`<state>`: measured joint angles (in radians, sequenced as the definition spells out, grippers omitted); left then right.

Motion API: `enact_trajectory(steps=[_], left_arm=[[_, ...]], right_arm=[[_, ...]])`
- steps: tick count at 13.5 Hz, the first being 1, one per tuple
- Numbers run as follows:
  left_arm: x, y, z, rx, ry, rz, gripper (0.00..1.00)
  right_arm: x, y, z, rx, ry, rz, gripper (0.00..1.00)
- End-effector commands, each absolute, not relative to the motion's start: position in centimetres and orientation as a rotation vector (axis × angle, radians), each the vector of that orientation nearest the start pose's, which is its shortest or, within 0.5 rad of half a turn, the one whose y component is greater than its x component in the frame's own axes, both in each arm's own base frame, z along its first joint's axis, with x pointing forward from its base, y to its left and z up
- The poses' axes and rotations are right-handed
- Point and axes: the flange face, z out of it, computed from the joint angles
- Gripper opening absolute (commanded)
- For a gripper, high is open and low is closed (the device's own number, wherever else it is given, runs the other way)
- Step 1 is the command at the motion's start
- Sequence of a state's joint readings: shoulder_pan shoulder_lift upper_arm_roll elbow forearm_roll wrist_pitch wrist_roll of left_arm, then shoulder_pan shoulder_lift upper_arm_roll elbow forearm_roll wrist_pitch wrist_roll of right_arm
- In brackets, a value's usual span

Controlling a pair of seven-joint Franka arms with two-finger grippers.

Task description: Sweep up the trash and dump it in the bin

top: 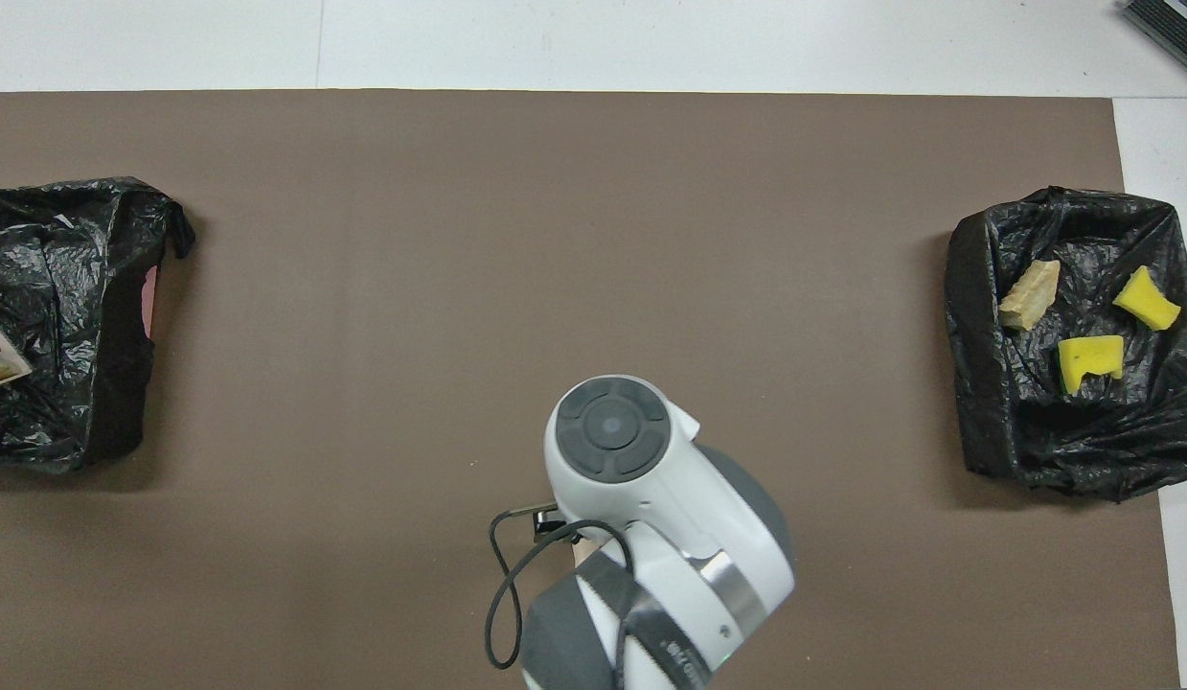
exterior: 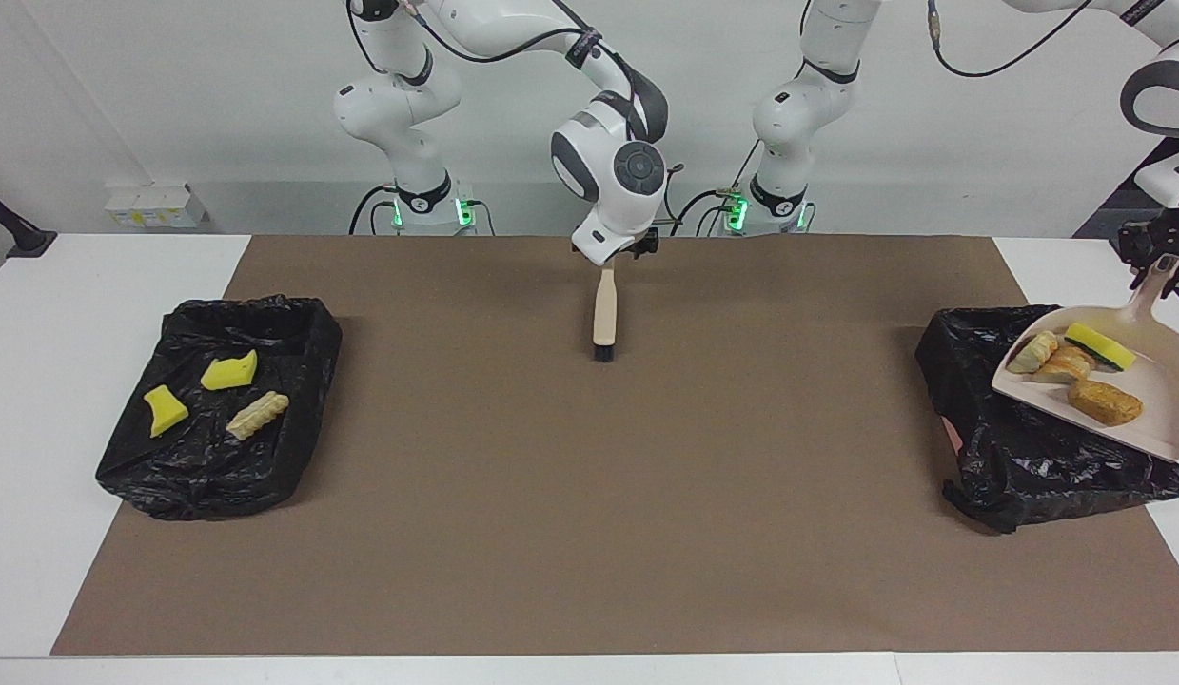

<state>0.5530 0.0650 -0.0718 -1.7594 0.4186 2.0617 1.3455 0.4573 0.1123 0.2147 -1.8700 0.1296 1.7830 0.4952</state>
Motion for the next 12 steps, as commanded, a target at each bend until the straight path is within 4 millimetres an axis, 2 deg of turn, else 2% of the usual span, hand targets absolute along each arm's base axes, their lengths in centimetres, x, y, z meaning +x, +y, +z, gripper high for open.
enact_trajectory(steps=[1, 3, 6, 8, 9, 10, 11, 12], left_arm=[[55.5, 27.9, 56.7, -2.23, 1.389, 0.349, 0.0], [56.9, 26.0, 57.7, -2.13, 1.42, 0.415, 0.0], [58.1, 23.9, 58.4, -1.977, 1.451, 0.508, 0.0], [58.9, 22.8, 59.1, -1.914, 1.454, 0.53, 0.0], [59.5, 21.9, 59.8, -1.871, 1.459, 0.535, 0.0], [60.6, 21.0, 60.7, -1.805, 1.477, 0.551, 0.0], [61.4, 20.1, 62.2, -1.775, 1.472, 0.537, 0.0], [62.8, 18.6, 62.5, -1.77, 1.476, 0.522, 0.0]], right_arm=[[47.1, 31.2, 48.0, -3.062, -0.311, 0.279, 1.0], [49.6, 28.4, 50.7, -3.04, -0.325, 0.194, 1.0], [51.4, 22.8, 54.3, -3.034, -0.465, 0.076, 1.0], [52.1, 18.3, 56.2, -3.038, -0.468, 0.051, 1.0], [53.0, 14.9, 57.6, -3.064, -0.496, 0.028, 1.0], [53.5, 12.6, 59.5, -3.084, -0.55, 0.016, 1.0], [53.8, 11.2, 60.4, -3.101, -0.555, 0.019, 1.0], [54.0, 9.4, 60.6, -3.13, -0.525, 0.034, 1.0]])
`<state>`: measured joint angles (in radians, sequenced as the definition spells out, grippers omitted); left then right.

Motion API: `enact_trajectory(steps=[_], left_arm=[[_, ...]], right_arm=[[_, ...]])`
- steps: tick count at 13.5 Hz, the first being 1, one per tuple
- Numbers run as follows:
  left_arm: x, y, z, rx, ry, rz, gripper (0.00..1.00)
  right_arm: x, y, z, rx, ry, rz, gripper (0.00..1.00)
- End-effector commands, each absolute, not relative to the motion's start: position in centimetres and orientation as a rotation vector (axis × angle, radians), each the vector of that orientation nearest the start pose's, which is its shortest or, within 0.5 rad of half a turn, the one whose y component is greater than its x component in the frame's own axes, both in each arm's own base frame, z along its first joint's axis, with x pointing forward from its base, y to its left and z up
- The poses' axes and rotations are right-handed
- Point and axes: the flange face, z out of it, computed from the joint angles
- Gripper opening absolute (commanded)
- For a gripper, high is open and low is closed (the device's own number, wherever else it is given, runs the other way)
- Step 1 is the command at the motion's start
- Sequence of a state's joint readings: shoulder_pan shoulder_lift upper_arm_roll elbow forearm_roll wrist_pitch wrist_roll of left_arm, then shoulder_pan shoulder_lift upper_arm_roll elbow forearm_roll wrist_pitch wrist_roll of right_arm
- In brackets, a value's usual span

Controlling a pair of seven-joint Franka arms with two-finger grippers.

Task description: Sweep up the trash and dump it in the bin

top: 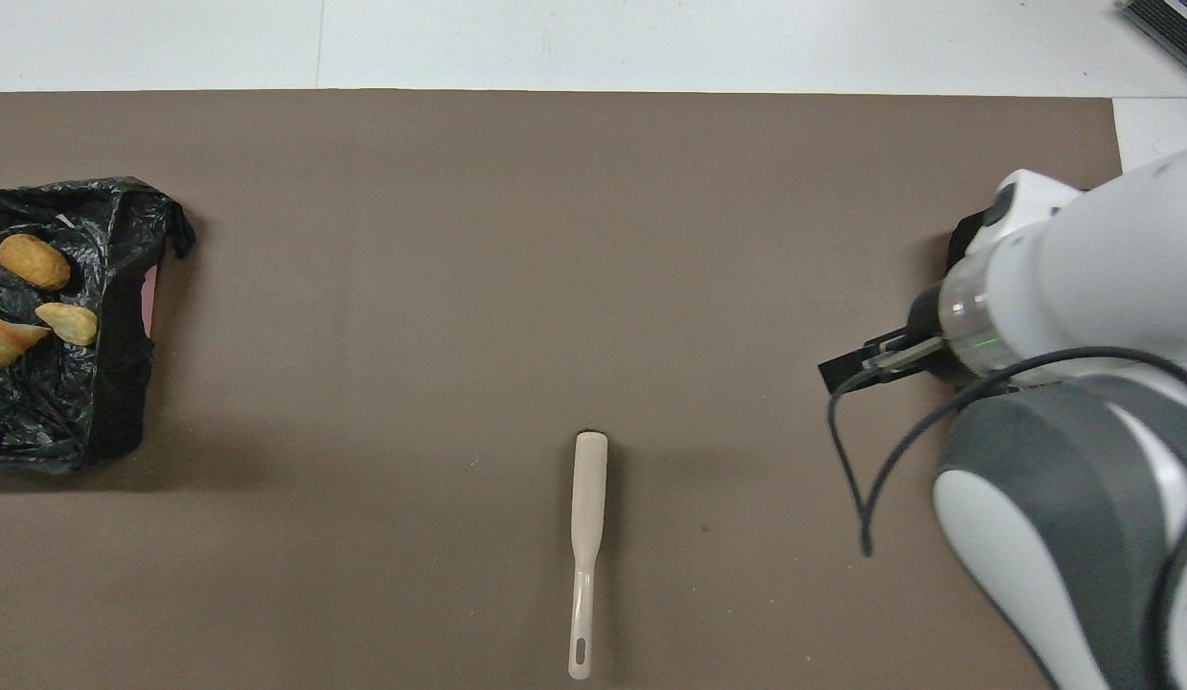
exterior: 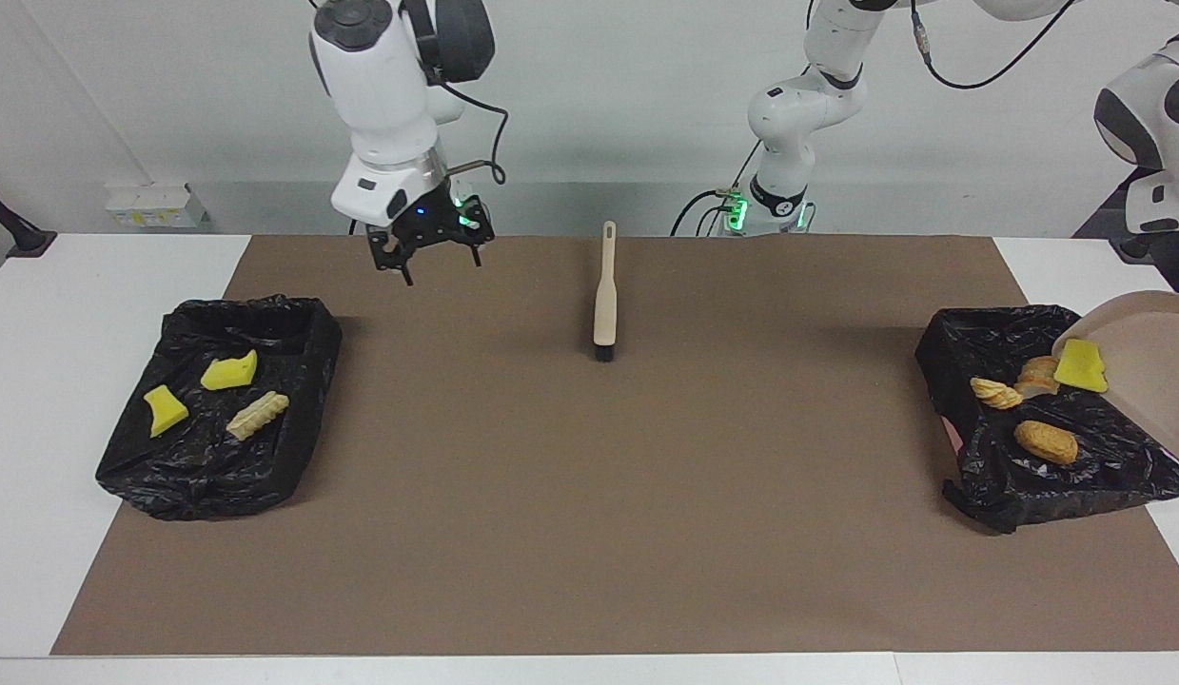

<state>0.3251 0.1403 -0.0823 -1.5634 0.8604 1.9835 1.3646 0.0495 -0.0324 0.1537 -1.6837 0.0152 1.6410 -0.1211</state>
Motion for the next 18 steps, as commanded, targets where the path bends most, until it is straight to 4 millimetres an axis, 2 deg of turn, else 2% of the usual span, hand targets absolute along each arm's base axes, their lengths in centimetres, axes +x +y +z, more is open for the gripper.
enact_trajectory(steps=[1, 4, 6, 8, 9, 10, 12, 13, 15, 18], left_arm=[[63.4, 17.7, 63.2, -1.759, 1.473, 0.495, 0.0], [63.9, 17.7, 62.9, -1.753, 1.477, 0.484, 0.0], [63.6, 17.0, 63.6, -1.783, 1.488, 0.455, 0.0], [62.8, 17.0, 62.5, -2.004, 1.525, 0.339, 0.0], [62.4, 16.3, 62.6, -2.104, 1.53, 0.264, 0.0], [61.5, 15.5, 63.6, -2.231, 1.47, 0.157, 0.0], [60.7, 13.3, 64.2, -2.481, 1.269, -0.016, 0.0], [60.1, 12.3, 63.7, -2.565, 1.19, -0.047, 0.0], [59.5, 7.8, 62.1, -2.759, 0.992, -0.121, 0.0], [59.8, -1.4, 59.1, -2.931, 0.662, -0.156, 0.0]], right_arm=[[54.2, 7.4, 61.0, -3.144, -0.468, 0.035, 1.0], [54.0, 2.3, 61.6, -3.149, -0.37, 0.101, 1.0], [54.0, -0.7, 61.5, -3.14, -0.362, 0.107, 1.0], [54.1, -3.3, 61.6, -3.139, -0.285, 0.108, 1.0], [54.0, -4.7, 61.6, -3.134, -0.243, 0.114, 1.0], [54.0, -5.4, 61.6, -3.123, -0.211, 0.105, 1.0], [53.8, -4.9, 61.7, -3.109, -0.159, 0.093, 1.0], [53.9, -4.9, 61.7, -3.113, -0.12, 0.087, 1.0], [53.9, -4.5, 61.7, -3.112, -0.125, 0.089, 1.0], [53.9, -4.1, 61.8, -3.113, -0.139, 0.085, 1.0]])
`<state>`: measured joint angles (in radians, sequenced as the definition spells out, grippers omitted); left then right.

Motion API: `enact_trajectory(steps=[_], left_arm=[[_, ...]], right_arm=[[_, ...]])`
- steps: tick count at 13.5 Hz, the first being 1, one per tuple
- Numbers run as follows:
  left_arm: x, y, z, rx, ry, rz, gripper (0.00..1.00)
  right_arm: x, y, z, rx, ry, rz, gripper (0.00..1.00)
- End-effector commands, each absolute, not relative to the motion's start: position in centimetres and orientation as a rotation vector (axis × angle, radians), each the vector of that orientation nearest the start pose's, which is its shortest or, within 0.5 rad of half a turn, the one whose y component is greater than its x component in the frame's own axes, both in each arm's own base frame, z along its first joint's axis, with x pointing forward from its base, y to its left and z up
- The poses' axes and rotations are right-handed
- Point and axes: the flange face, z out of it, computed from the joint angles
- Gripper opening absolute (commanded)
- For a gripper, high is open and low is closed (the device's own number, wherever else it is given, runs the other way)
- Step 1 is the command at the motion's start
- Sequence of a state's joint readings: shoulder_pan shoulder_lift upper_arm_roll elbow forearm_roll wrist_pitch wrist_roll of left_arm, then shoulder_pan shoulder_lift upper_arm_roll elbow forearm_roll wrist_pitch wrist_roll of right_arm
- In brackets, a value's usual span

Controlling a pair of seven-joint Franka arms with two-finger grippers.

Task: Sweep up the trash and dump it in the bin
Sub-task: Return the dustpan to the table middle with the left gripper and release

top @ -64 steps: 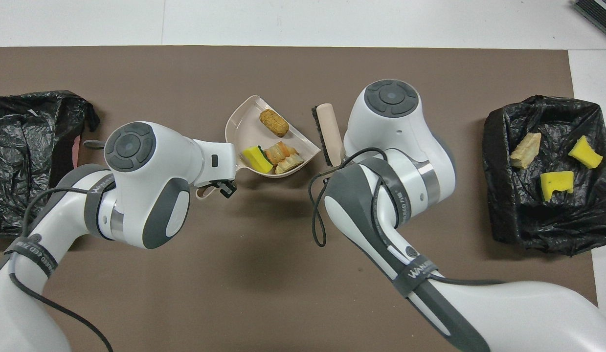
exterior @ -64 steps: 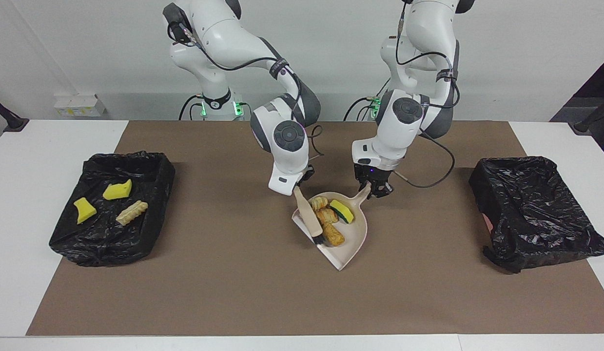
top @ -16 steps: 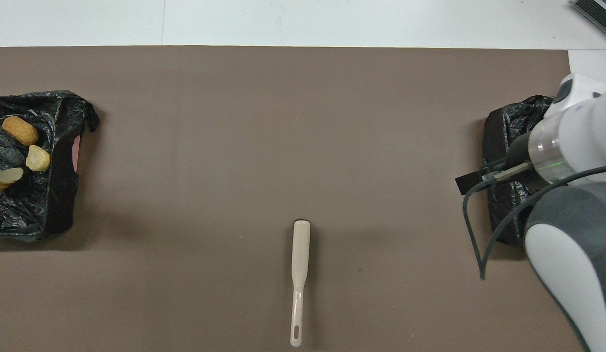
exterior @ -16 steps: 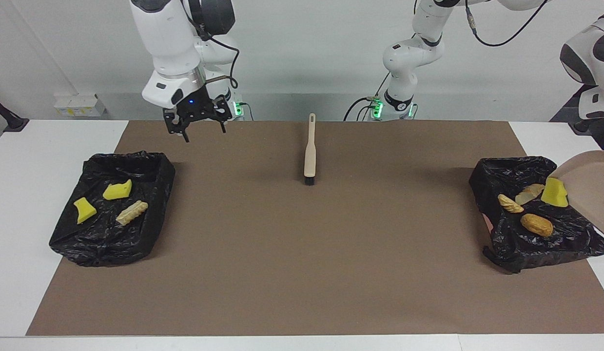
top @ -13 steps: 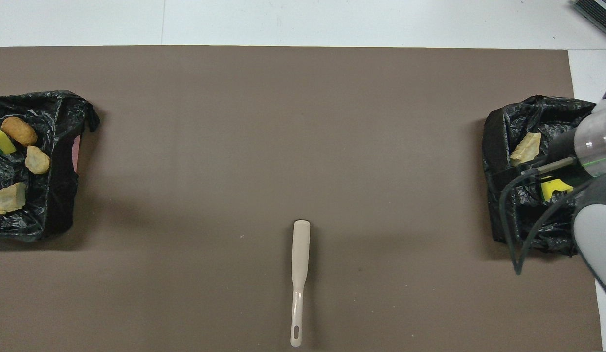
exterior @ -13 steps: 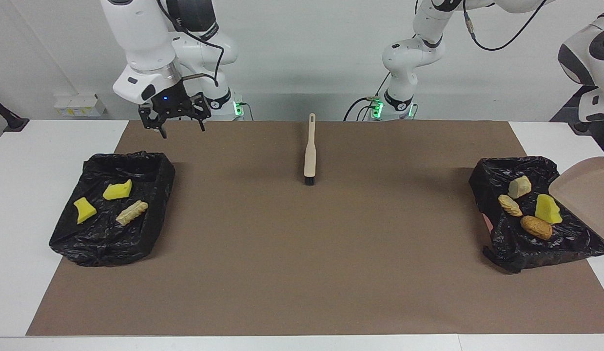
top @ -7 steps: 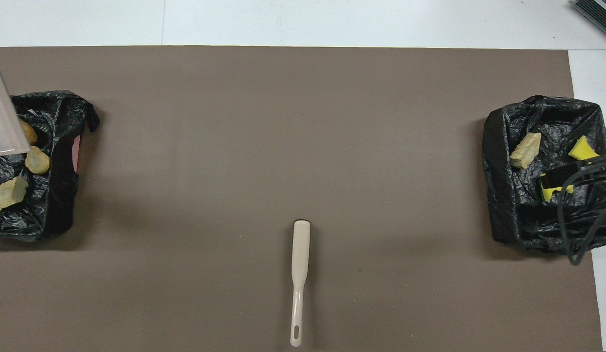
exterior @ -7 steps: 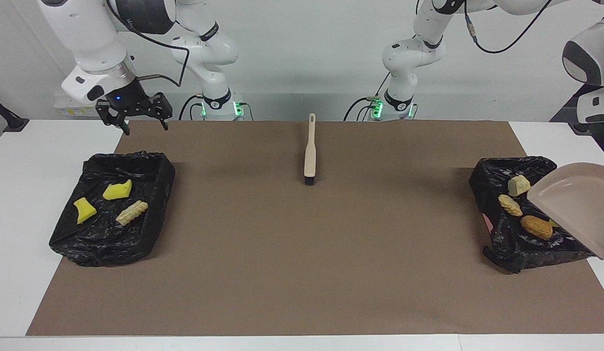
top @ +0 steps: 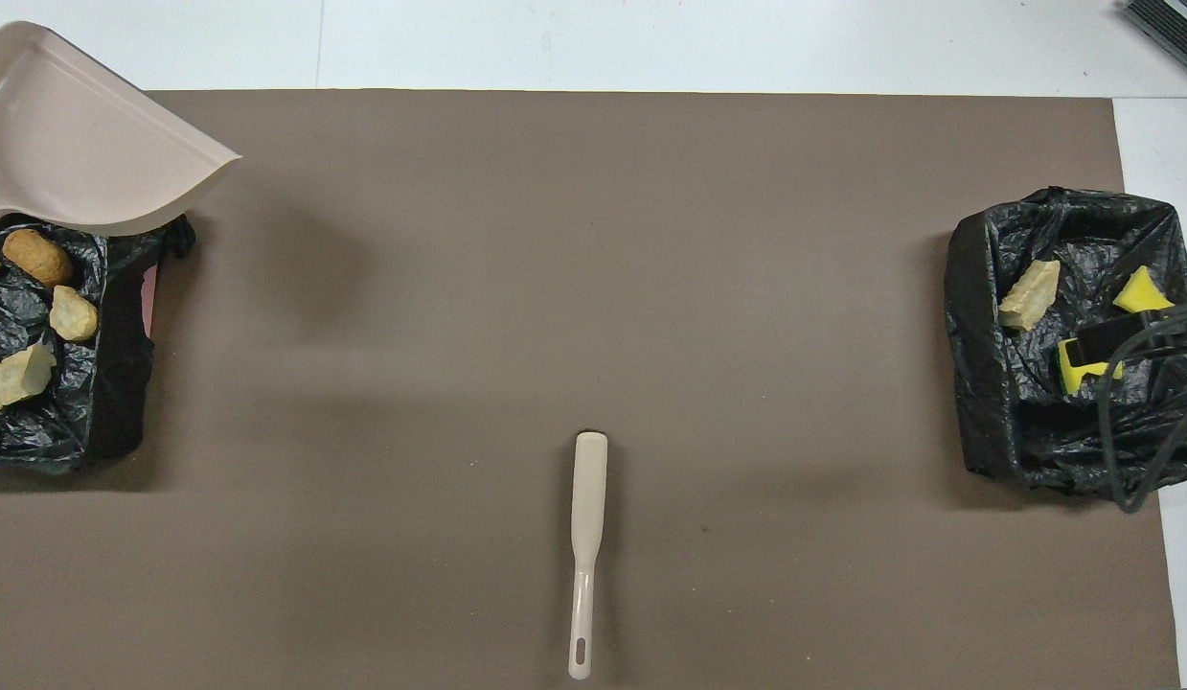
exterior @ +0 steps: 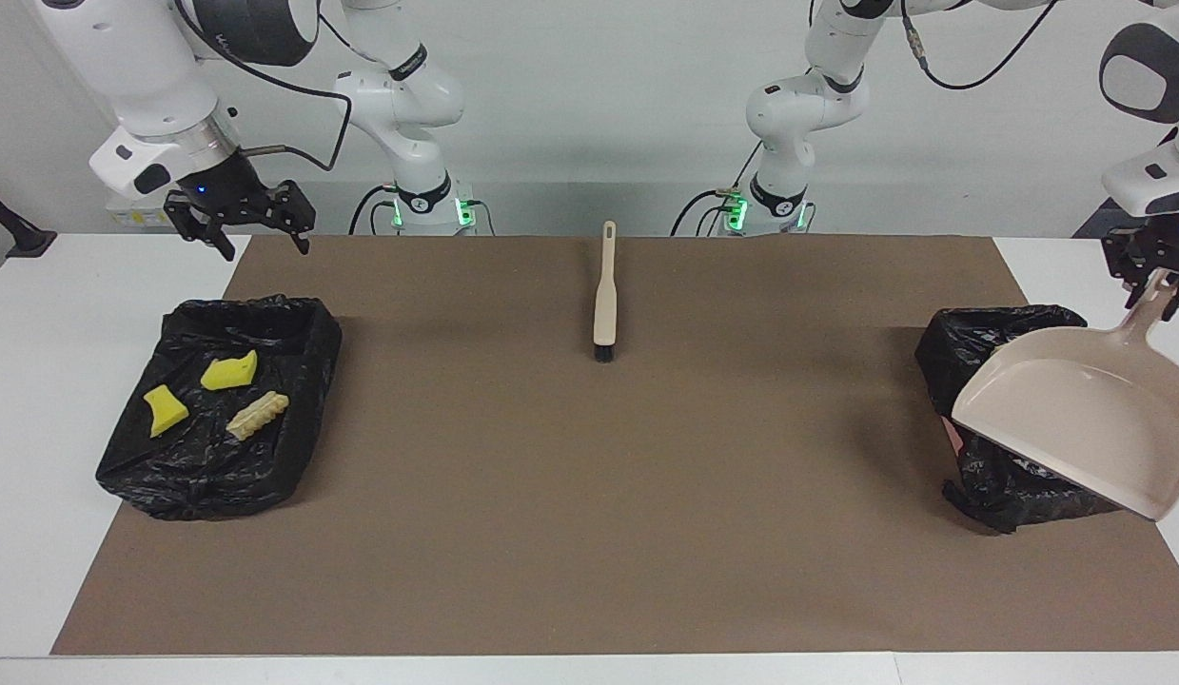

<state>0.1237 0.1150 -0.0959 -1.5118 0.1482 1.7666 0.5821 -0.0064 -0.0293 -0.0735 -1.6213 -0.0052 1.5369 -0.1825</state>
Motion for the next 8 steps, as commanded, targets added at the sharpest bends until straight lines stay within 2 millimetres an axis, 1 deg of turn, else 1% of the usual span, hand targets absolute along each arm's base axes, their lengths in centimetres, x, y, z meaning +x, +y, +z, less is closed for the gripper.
enact_trajectory(steps=[1, 2, 4, 5, 6, 7, 8], left_arm=[[59.8, -3.8, 58.2, -2.984, 0.579, -0.173, 0.0], [59.9, -7.0, 57.2, -3.028, 0.494, -0.21, 0.0], [59.3, -14.6, 54.7, -3.07, 0.4, -0.246, 0.0], [58.7, -18.7, 53.2, -3.087, 0.374, -0.259, 0.0], [58.4, -22.2, 52.0, -3.105, 0.369, -0.314, 0.0], [58.2, -25.4, 50.4, -3.135, 0.332, -0.339, 0.0], [57.6, -29.4, 48.1, -3.174, 0.279, -0.328, 0.0]], right_arm=[[54.0, -3.8, 61.7, -3.115, -0.146, 0.085, 1.0], [54.0, -3.5, 61.7, -3.115, -0.153, 0.085, 1.0], [53.9, -3.5, 61.8, -3.115, -0.153, 0.083, 1.0], [53.9, -3.5, 61.8, -3.115, -0.153, 0.083, 1.0], [54.0, -3.5, 61.7, -3.115, -0.153, 0.085, 1.0], [53.9, -3.5, 61.8, -3.115, -0.153, 0.083, 1.0], [53.9, -3.5, 61.8, -3.115, -0.153, 0.083, 1.0]])
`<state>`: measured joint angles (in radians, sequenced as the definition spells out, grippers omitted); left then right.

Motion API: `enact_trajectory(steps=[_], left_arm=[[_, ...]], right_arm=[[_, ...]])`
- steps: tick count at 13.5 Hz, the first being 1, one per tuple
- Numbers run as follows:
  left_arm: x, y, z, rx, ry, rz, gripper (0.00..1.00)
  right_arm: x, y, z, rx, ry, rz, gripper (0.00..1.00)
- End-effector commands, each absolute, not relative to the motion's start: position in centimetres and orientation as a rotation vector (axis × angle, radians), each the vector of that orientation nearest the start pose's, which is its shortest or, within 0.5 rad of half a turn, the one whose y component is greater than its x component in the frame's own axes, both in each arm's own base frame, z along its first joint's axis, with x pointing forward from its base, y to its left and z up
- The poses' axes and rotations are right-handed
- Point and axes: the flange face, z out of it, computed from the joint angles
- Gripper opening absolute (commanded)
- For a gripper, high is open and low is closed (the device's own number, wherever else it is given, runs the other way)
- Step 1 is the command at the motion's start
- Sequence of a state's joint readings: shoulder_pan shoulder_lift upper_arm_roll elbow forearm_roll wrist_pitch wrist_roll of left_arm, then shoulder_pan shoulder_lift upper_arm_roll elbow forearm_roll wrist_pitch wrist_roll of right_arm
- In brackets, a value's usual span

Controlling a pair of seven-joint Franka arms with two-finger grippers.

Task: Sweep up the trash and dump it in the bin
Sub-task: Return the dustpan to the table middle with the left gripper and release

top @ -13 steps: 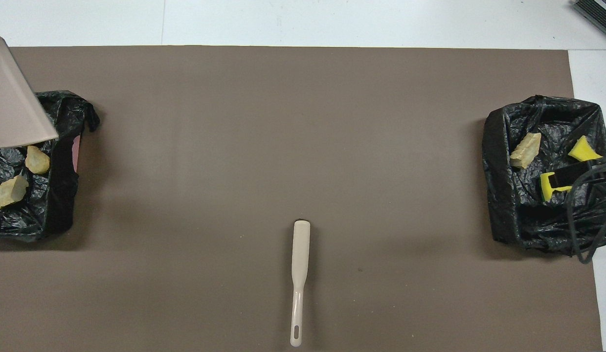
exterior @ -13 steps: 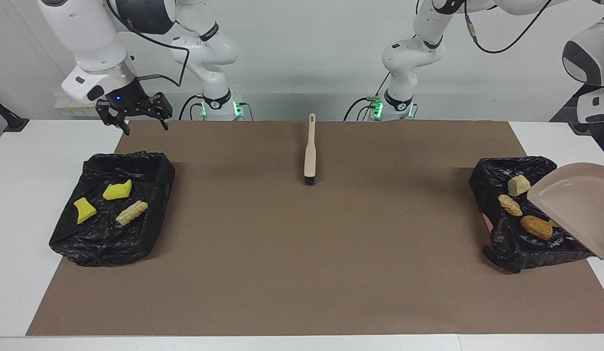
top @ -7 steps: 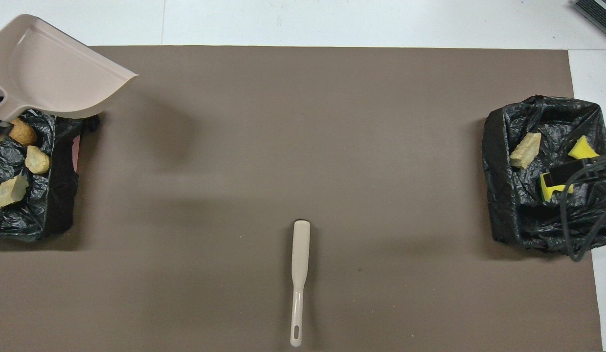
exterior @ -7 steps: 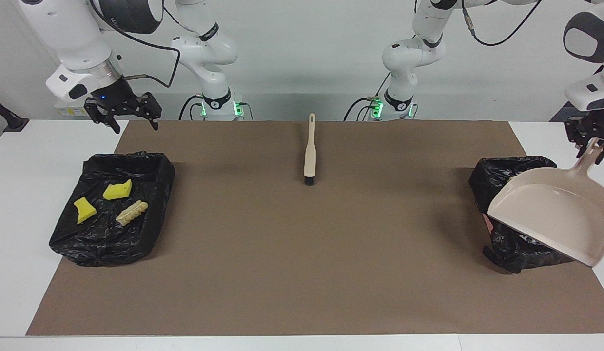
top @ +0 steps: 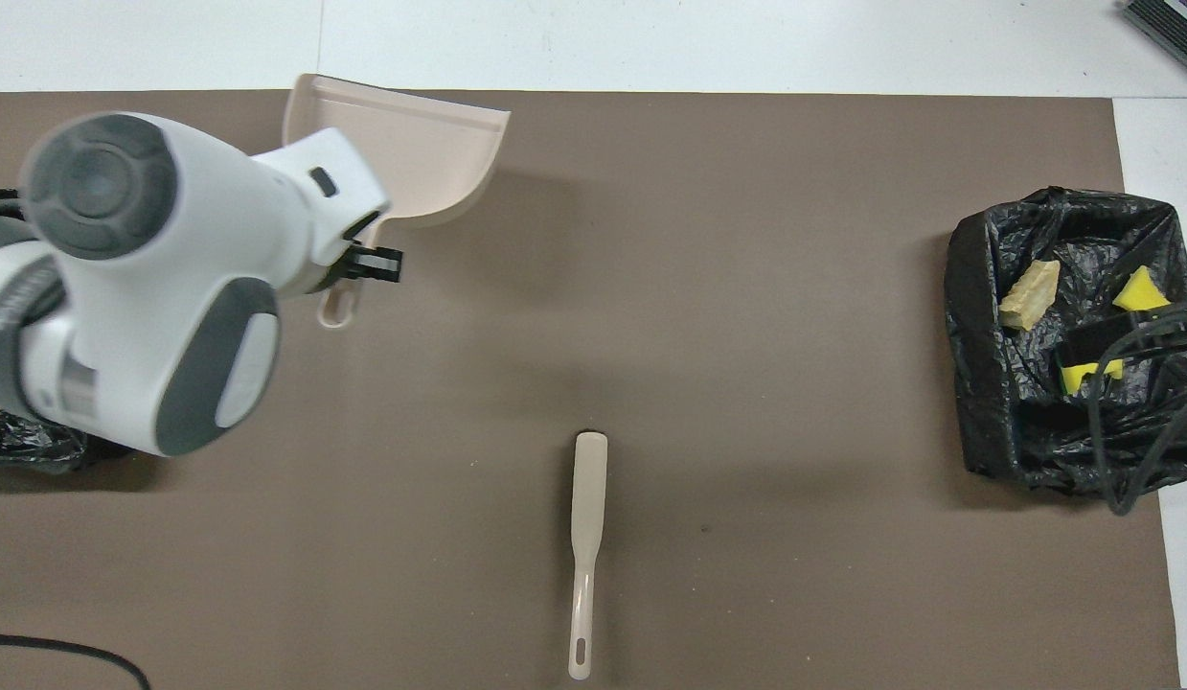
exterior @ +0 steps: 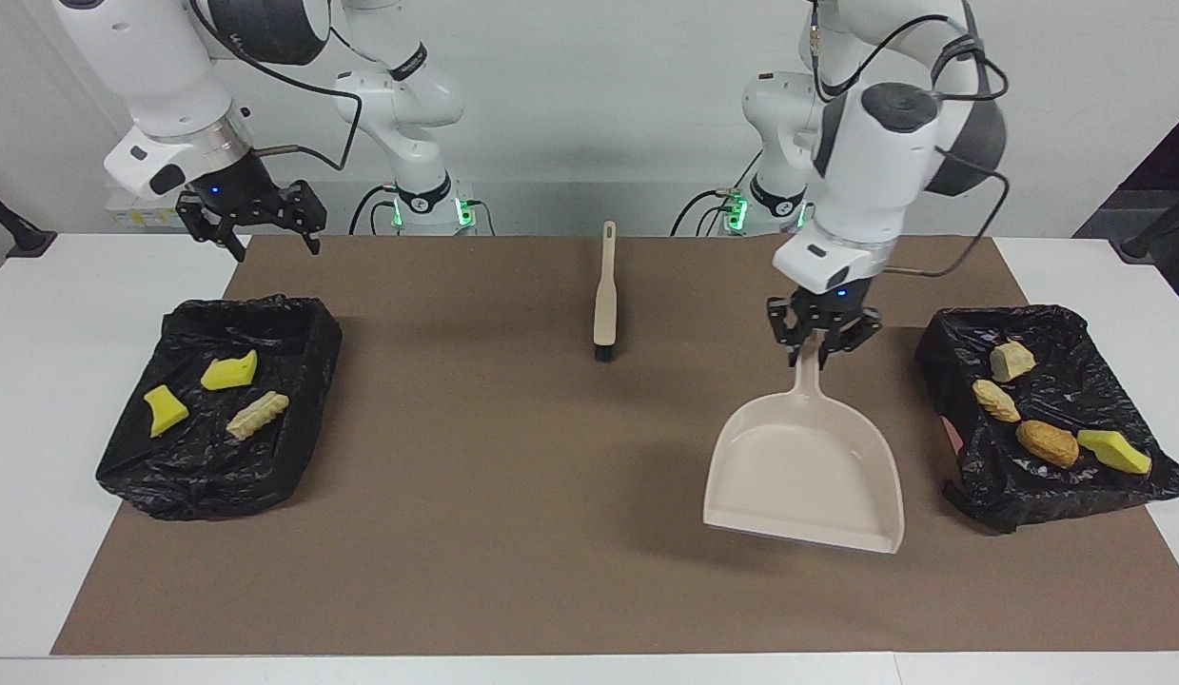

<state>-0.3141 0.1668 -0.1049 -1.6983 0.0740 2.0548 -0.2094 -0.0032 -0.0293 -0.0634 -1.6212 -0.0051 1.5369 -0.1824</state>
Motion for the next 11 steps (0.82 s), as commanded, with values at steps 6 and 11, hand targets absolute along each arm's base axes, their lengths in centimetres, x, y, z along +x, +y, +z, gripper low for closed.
enact_trajectory(steps=[6, 11], left_arm=[[53.4, -41.6, 40.8, -3.274, 0.269, -0.309, 0.0], [52.2, -44.4, 37.0, -3.287, 0.19, -0.264, 0.0]], right_arm=[[53.9, -3.5, 61.7, -3.114, -0.158, 0.092, 1.0], [53.9, -3.5, 61.8, -3.117, -0.161, 0.088, 1.0]])
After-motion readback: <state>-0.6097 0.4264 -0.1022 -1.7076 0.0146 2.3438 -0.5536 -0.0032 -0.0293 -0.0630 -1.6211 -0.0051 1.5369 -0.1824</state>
